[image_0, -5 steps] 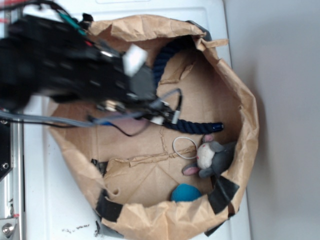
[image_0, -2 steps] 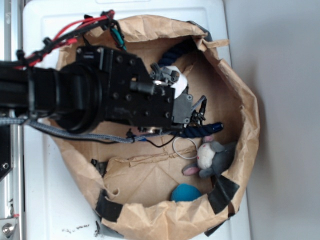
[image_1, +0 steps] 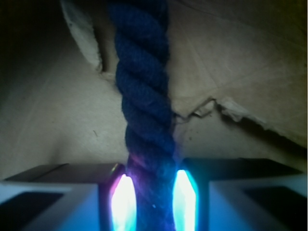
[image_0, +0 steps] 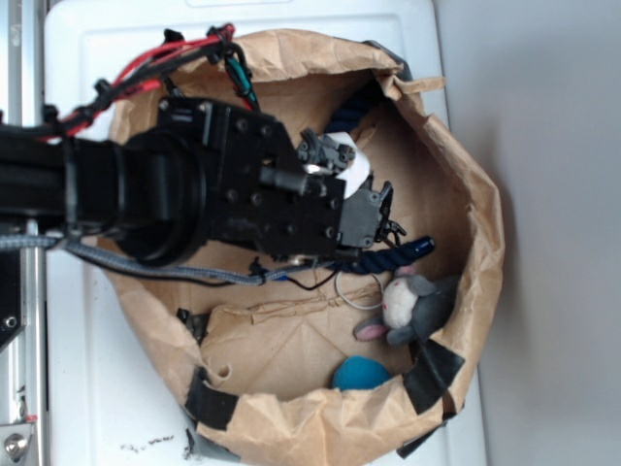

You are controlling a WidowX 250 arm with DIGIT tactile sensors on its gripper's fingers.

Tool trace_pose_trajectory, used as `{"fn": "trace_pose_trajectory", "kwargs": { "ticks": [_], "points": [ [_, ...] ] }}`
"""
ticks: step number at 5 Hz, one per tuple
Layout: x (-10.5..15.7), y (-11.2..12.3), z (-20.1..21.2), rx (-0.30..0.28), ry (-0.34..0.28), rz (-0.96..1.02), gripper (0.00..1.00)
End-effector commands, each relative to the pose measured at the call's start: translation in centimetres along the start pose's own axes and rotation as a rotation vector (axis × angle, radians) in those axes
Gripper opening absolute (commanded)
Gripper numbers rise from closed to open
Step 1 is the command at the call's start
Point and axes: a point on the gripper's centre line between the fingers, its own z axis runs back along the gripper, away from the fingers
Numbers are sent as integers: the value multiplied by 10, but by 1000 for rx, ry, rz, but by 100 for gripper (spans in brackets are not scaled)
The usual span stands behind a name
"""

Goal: Grab the blue rope.

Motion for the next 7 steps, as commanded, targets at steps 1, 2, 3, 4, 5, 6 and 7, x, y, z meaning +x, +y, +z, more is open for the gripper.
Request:
{"fn": "trace_pose_trajectory", "kwargs": {
  "ticks": [1,2,3,4,5,6,7],
  "points": [
    [4,0,13,-63,-3,-26,0],
    [8,2,35,-147,37,-110,0],
    [24,8,64,-206,127,-150,0],
    [37,23,97,-266,207,-289,0],
    [42,23,119,-240,164,-428,0],
    [46,22,132,-186,156,-508,0],
    [42,26,135,-234,112,-541,0]
  ]
}}
